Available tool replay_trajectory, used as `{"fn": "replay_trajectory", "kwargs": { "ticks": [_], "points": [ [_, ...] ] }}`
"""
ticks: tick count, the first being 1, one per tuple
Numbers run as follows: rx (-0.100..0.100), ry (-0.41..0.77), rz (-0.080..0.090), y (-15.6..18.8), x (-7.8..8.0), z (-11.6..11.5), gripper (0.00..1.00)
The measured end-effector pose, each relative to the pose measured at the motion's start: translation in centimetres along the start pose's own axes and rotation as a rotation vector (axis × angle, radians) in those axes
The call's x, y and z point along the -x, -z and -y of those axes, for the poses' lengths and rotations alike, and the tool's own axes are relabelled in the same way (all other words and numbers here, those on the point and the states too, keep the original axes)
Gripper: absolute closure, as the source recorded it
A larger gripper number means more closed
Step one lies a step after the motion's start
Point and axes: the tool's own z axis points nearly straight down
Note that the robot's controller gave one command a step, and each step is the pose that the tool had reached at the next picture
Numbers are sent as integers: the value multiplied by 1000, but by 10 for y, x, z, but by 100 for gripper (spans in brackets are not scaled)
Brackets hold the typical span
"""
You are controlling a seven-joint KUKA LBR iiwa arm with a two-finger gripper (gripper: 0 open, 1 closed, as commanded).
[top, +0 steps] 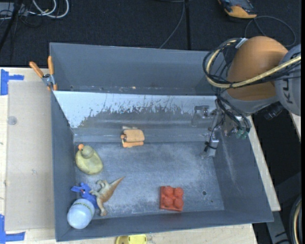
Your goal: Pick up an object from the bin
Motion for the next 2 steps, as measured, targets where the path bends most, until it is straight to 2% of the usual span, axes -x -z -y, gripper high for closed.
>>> {"fn": "replay_trajectory", "kwargs": {
  "ticks": [1,2],
  "points": [
    [0,0,0,0,0,0,0],
    [-2,49,7,-15,-18,-8,0]
  ]
}}
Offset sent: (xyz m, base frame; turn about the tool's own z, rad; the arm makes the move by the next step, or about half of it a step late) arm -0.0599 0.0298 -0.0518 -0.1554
